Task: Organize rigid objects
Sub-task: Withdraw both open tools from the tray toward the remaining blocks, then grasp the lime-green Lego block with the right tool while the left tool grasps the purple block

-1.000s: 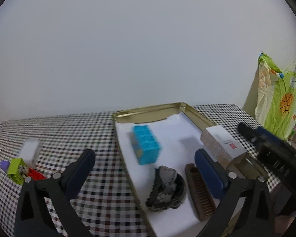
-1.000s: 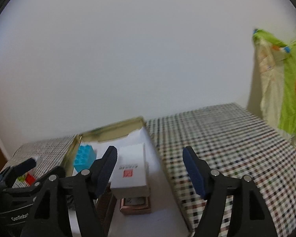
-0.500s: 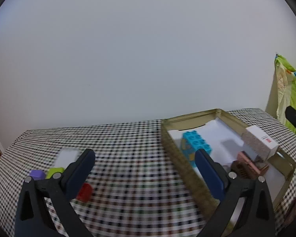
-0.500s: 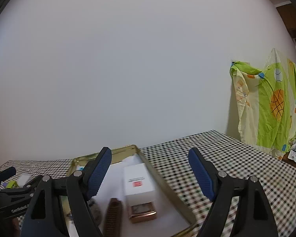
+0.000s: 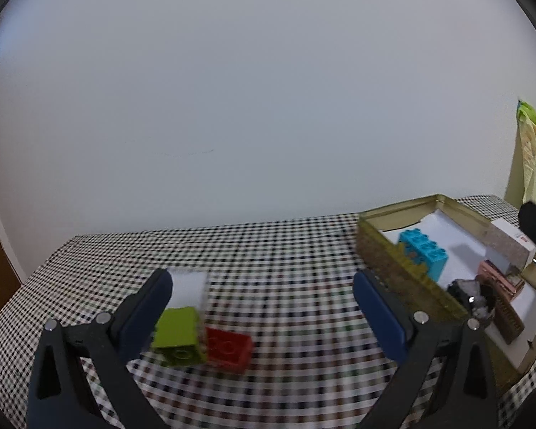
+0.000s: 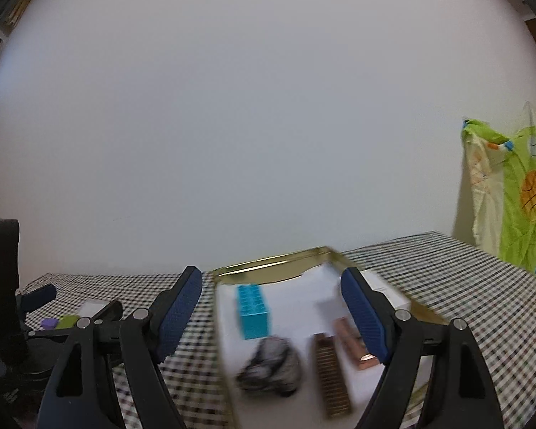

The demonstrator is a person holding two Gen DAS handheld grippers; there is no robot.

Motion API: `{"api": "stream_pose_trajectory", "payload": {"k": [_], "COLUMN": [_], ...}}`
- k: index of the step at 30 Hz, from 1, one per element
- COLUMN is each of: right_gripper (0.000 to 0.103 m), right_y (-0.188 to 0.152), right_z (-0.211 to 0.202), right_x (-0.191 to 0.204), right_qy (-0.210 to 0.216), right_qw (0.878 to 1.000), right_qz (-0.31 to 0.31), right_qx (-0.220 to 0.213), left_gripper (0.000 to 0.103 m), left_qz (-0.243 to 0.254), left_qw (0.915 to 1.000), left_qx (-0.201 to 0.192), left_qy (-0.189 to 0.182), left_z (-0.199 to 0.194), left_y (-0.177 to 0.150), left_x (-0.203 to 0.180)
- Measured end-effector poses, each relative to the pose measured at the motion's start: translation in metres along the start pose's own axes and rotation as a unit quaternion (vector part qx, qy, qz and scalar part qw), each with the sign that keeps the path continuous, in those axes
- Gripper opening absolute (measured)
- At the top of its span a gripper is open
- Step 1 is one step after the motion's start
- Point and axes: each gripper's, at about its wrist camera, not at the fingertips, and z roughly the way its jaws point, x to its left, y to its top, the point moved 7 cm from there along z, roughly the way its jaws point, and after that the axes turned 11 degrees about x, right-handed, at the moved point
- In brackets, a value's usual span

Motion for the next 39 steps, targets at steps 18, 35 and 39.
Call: {"api": "stream_pose_trajectory", "payload": {"k": [18,35,39], "right_gripper": [0.082,0.082,0.082], "right_y": [-0.014,-0.029,-0.036], "right_z": [0.024,0.051,0.061], "right_x": [0.079,0.12,0.135], "right_qy": [0.061,0.094,0.109], "right_qw": [0.997,0.989,0.982], "right_qz": [-0.008,-0.016,-0.031], "right_qx": [0.045,0.114,0.15], "left_gripper": [0.102,0.102,0.102], "left_qz": [-0.052,-0.082,-0.119], "left_qw": [0.9981,0.9916,0.9835], "left_qx": [0.027,0.055,0.082], "left_qy": [0.017,0.084,0.109], "left_z": [0.02,0.047,0.058], "left_y": [-0.007,-0.007,-0.012], "left_x": [0.074,0.141,0.172]}}
